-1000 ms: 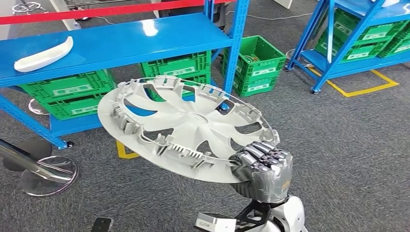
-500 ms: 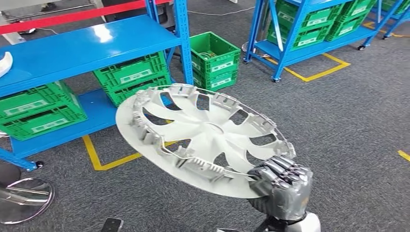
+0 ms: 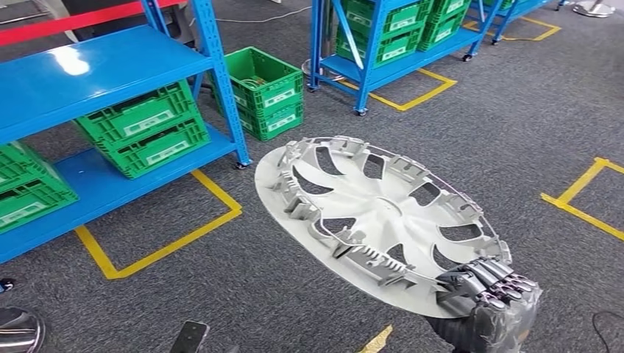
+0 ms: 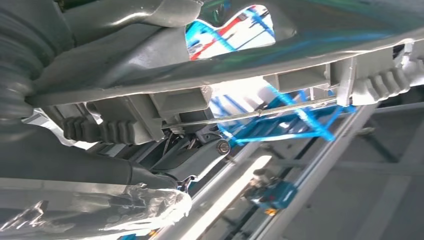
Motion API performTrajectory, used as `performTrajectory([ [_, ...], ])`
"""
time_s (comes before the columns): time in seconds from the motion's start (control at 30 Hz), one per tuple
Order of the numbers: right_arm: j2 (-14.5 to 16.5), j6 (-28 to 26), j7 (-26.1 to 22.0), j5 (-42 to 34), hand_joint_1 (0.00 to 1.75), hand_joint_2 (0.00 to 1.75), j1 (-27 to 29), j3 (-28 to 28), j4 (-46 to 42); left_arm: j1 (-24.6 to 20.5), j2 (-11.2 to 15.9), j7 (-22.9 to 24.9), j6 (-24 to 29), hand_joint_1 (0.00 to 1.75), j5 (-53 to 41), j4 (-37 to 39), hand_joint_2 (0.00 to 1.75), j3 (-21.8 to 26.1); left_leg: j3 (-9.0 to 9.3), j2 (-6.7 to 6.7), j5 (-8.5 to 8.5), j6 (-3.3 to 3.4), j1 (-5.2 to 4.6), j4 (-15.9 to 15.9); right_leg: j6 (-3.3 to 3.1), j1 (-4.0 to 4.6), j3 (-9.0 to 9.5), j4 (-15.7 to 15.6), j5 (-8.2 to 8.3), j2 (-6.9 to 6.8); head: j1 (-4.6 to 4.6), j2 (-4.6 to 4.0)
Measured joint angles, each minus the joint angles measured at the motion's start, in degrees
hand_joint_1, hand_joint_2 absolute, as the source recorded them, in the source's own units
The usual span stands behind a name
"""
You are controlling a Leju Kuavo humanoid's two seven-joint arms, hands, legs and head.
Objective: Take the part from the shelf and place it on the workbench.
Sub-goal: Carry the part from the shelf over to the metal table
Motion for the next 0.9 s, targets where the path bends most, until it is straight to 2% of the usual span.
performTrajectory([
  [0.07,0.0,0.0,0.0,0.01,1.75,1.75,0.05,-0.14,-0.2,-0.18,-0.09,0.0,-0.01,0.0,0.0,0.0,1.75,-0.03,0.05,0.98,-0.05,-0.29,-0.2,0.06,-0.51,0.49,4.14,-7.06,1.69,-2.0,0.0,0.0],
  [0.1,0.0,0.0,-0.01,0.02,1.75,1.75,0.08,-0.19,-0.33,-0.23,-0.12,0.0,-0.02,0.0,0.0,0.0,1.75,-0.04,0.04,1.4,-0.05,-0.51,-0.32,0.11,-0.82,0.75,5.09,-8.78,1.84,-2.59,0.0,0.0],
  [0.13,0.0,0.0,0.0,0.02,1.75,1.75,0.11,-0.26,-0.42,-0.26,-0.16,0.0,-0.02,0.0,0.0,0.0,1.75,-0.05,0.01,1.83,0.0,-0.76,-0.41,0.14,-1.13,1.0,5.21,-9.13,1.66,-2.6,0.01,0.0],
  [0.2,0.0,0.0,0.01,0.03,1.75,1.75,0.24,-0.45,-0.59,-0.35,-0.27,0.01,-0.02,0.0,0.0,0.0,1.75,-0.1,0.05,2.36,-0.12,-1.29,-0.35,0.22,-1.86,0.95,5.02,-9.36,2.09,-1.47,0.03,0.0],
  [0.27,0.01,0.0,0.01,0.03,1.75,1.75,0.25,-0.63,-0.76,-0.48,-0.36,0.01,-0.02,0.0,0.0,0.0,1.75,-0.17,-0.7,0.56,-1.96,-1.79,-0.17,2.24,-2.66,0.7,4.97,-9.72,2.54,-0.41,-0.04,0.0],
  [0.33,0.02,0.0,0.01,0.03,1.75,1.75,0.21,-0.75,-0.88,-0.42,-0.35,0.01,-0.02,0.0,0.0,0.0,1.75,-0.2,-3.46,-2.1,-5.8,-2.0,-0.09,8.68,-3.16,0.64,4.84,-9.85,2.83,0.78,-0.2,0.0],
  [0.37,0.02,0.0,0.01,0.04,1.75,1.75,0.19,-0.81,-0.88,-0.34,-0.32,0.01,-0.02,0.0,0.0,0.0,1.75,-0.2,-5.16,-2.72,-7.43,-1.99,-0.1,12.47,-3.29,0.7,4.72,-9.83,2.9,1.47,-0.26,0.0],
  [0.4,0.02,0.0,0.01,0.04,1.75,1.75,0.2,-0.88,-0.88,-0.26,-0.28,0.01,-0.01,0.0,0.0,0.0,1.75,-0.2,-6.39,-2.99,-8.15,-1.93,-0.12,15.14,-3.36,0.79,4.65,-9.8,2.96,2.23,-0.28,0.0],
  [0.43,0.02,0.0,0.01,0.04,1.75,1.75,0.2,-0.95,-0.88,-0.22,-0.25,0.01,-0.01,0.0,0.0,0.0,1.75,-0.2,-6.74,-3.11,-7.7,-1.81,-0.14,15.9,-3.4,0.87,4.61,-9.73,3.0,3.02,-0.27,0.0],
  [0.47,0.02,0.0,0.02,0.05,1.75,1.75,0.21,-1.0,-0.88,-0.22,-0.23,0.01,0.0,0.0,0.0,0.0,1.75,-0.2,-6.07,-3.31,-6.14,-1.64,-0.14,14.46,-3.41,0.93,4.61,-9.63,3.03,3.86,-0.27,0.0],
  [0.5,0.01,0.0,0.03,0.1,1.75,1.75,0.2,-1.03,-0.88,-0.23,-0.21,0.01,0.0,0.0,0.0,0.0,1.75,-0.2,-4.56,-3.83,-3.91,-1.4,-0.14,11.3,-3.4,0.97,4.63,-9.51,3.04,4.69,-0.28,0.0],
  [0.57,0.02,0.0,0.16,0.37,1.75,1.75,0.06,-1.01,-0.88,-0.24,-0.13,0.0,-0.05,0.0,0.01,0.0,1.75,-0.2,-1.34,-6.77,-0.62,-0.84,0.0,4.34,-3.21,0.94,4.41,-9.16,3.05,6.19,-0.23,0.0],
  [0.63,0.03,0.0,0.48,0.92,1.75,1.75,-0.42,-0.85,-0.87,-0.28,0.01,-0.01,-0.4,0.0,0.07,0.0,1.75,-0.2,-0.04,-8.72,-0.17,-0.58,0.03,1.02,-2.61,0.69,3.66,-8.91,3.32,7.52,-0.3,0.0],
  [0.7,0.04,0.0,0.96,1.68,1.75,1.75,-0.86,-0.61,-0.86,-0.4,0.08,-0.01,-0.96,0.0,0.26,0.0,1.75,-0.2,0.09,-7.69,-0.18,-0.43,0.02,0.17,-1.84,0.43,2.87,-8.95,3.69,8.61,-0.44,0.0],
  [0.73,0.04,0.0,1.2,1.99,1.75,1.75,-0.95,-0.5,-0.86,-0.5,0.12,-0.02,-1.19,0.0,0.35,0.0,1.75,-0.2,0.17,-6.98,0.01,-0.26,0.12,-0.13,-1.52,0.47,2.46,-8.65,3.49,8.02,-0.37,0.0],
  [0.8,0.04,0.0,1.5,2.32,1.75,1.75,-1.25,-0.34,-0.91,-0.71,0.15,-0.02,-1.47,0.0,0.43,0.0,1.75,-0.21,0.37,-5.42,0.3,0.05,0.35,-0.66,-1.0,0.58,0.48,-5.12,1.37,4.93,0.04,0.0],
  [0.83,0.04,0.0,1.46,2.28,1.75,1.75,-1.42,-0.31,-0.92,-0.76,0.22,-0.01,-1.53,0.0,0.43,0.0,1.75,-0.22,0.39,-4.6,0.29,0.16,0.26,-0.7,-0.7,0.53,-1.22,-1.55,-0.42,3.09,0.23,0.0],
  [0.9,0.04,0.0,1.04,2.08,1.75,1.75,-1.52,-0.36,-0.96,-0.8,0.31,0.03,-1.52,0.0,0.34,0.0,1.75,-0.24,0.39,-2.85,0.21,0.26,0.14,-0.68,-0.15,0.14,-4.72,5.62,-3.21,1.51,0.38,0.0],
])
